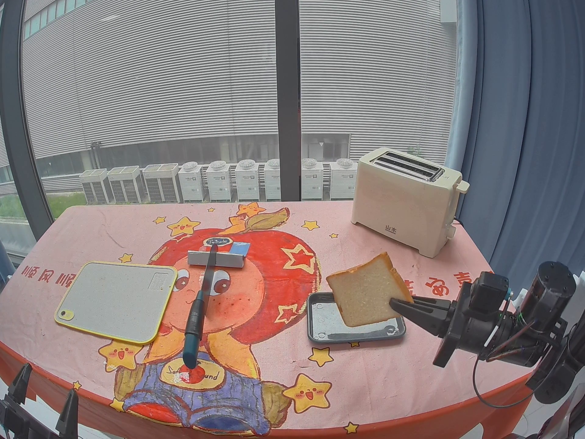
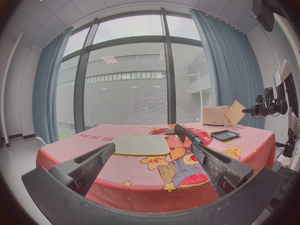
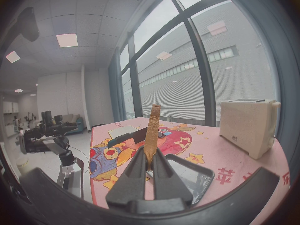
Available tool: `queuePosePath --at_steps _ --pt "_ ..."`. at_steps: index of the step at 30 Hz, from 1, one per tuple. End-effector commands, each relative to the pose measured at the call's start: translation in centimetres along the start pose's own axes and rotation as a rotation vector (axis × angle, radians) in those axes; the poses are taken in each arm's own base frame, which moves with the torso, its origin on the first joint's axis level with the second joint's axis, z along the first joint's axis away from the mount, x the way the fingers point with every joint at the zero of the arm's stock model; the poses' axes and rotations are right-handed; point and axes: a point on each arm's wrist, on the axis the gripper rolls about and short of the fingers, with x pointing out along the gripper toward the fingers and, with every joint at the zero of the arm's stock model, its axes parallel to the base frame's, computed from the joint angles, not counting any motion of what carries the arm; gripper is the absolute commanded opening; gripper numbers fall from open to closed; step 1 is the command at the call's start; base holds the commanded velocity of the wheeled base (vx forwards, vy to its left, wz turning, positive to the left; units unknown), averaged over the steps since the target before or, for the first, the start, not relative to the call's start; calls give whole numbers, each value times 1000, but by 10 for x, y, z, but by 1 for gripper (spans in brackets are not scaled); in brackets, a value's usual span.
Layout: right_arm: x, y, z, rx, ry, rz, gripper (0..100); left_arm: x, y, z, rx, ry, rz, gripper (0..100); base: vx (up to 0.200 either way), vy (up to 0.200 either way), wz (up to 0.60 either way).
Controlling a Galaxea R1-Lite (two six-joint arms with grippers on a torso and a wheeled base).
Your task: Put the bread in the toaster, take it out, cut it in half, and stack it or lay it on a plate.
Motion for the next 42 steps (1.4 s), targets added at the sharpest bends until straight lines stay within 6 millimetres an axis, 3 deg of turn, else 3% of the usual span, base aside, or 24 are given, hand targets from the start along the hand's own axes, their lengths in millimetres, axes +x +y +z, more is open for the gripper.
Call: queuePosePath --at_steps 1,17,35,42 --pt "-13 -24 5 -64 -14 -3 0 0 0 -5 -1 1 -1 100 0 0 0" --pt "-40 -19 10 -173 -33 -18 0 0 0 -5 0 1 0 100 0 0 0" --pt "-48 -21 12 -191 -42 -49 0 0 0 -5 -1 1 0 100 0 -200 0" --pt "-48 -21 10 -188 -37 -49 0 0 0 -5 -1 1 0 100 0 0 0"
